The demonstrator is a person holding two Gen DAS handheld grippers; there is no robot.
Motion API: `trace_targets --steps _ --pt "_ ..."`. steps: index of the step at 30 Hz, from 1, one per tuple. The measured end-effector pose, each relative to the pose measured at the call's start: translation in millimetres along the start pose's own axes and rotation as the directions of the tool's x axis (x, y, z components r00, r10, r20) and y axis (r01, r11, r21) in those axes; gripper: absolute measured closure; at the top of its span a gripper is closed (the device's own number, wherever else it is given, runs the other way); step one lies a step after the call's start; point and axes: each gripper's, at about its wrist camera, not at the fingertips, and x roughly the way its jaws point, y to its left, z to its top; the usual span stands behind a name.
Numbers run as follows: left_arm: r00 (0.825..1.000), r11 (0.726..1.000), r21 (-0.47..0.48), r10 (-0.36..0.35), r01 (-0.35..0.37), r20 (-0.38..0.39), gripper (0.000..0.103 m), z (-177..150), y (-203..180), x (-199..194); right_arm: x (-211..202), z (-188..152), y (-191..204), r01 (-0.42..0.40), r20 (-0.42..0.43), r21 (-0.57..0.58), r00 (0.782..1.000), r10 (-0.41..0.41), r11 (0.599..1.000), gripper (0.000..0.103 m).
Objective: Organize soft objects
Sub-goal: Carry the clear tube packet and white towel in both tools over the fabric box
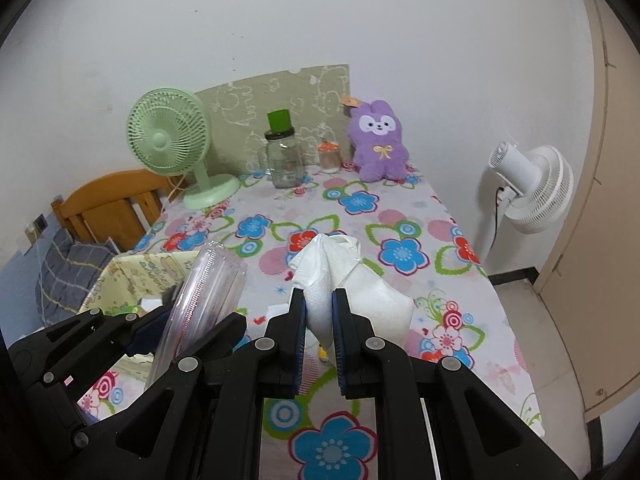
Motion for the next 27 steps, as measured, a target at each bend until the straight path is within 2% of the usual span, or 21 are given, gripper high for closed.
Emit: trace_targets --steps 27 --pt "0.991 0.989 -0.073 0.132 -0.132 -0.002 0.077 -6 90 -6 30 24 93 -0.13 -0.03 -0.151 0.992 0.126 0.98 0.088"
